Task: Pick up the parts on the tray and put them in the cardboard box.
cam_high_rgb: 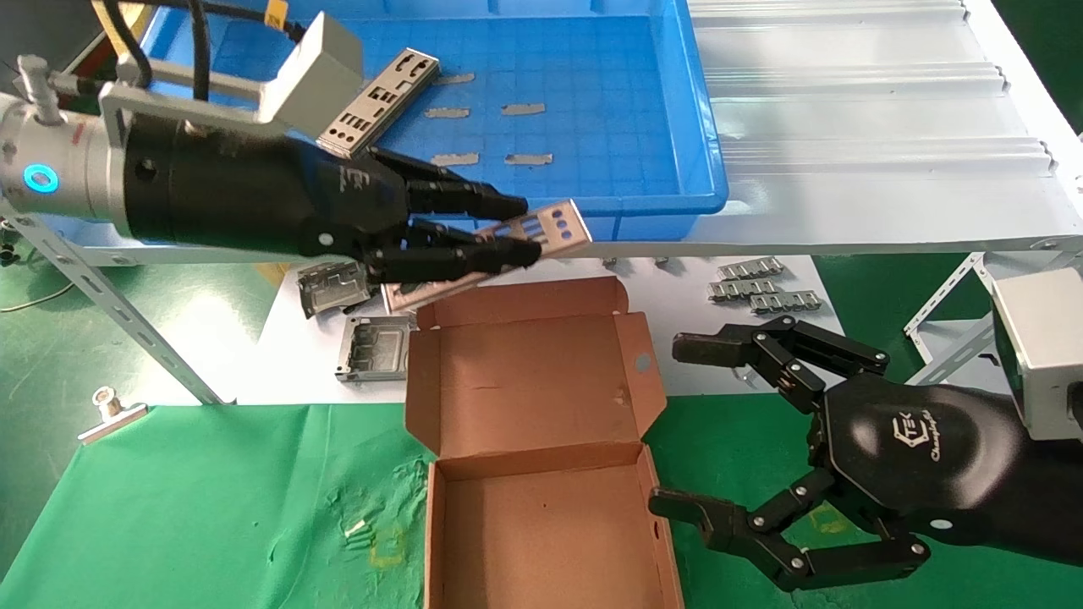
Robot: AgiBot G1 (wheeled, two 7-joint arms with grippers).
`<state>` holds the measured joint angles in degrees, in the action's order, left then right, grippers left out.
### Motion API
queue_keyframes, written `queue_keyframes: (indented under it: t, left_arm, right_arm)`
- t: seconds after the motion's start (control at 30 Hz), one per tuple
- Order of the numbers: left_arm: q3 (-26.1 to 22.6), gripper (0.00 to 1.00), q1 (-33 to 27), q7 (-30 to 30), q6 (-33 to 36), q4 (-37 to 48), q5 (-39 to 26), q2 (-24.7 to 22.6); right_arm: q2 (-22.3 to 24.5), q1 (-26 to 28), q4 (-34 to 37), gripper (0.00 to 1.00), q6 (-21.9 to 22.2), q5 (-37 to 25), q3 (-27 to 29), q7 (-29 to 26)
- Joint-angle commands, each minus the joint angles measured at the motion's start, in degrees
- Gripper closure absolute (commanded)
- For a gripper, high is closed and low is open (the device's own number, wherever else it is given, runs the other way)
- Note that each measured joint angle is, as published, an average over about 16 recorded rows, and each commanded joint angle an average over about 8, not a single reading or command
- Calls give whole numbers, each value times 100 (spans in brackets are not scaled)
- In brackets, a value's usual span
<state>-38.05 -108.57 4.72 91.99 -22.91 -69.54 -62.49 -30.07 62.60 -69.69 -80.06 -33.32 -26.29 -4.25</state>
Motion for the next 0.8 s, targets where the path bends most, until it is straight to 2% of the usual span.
queue_keyframes:
  t: [0.03,0.13,0.23,0.43,0.6,0.63,0.8]
  left_arm:
    - [-177,100,281,175,17,-564,316,150]
    - [-521,100,733,200,-87,-1261,593,343]
    - [-769,100,1136,-61,-378,-1633,523,371]
    - [-990,100,1923,-679,-1228,-1754,132,107]
    - [-1088,100,2382,-1001,-1676,-1710,-50,-94]
    - [-1102,93,2445,-1044,-1743,-1701,-78,-122]
    - [-1146,31,2647,-1177,-2035,-1651,-186,-249]
  right_arm:
    - [0,0,0,0,0,0,0,0]
    - [0,0,0,0,0,0,0,0]
    - [0,0,0,0,0,0,0,0]
    - [0,0,0,0,0,0,0,0]
    - [0,0,0,0,0,0,0,0]
    - [0,0,0,0,0,0,0,0]
    - [0,0,0,0,0,0,0,0]
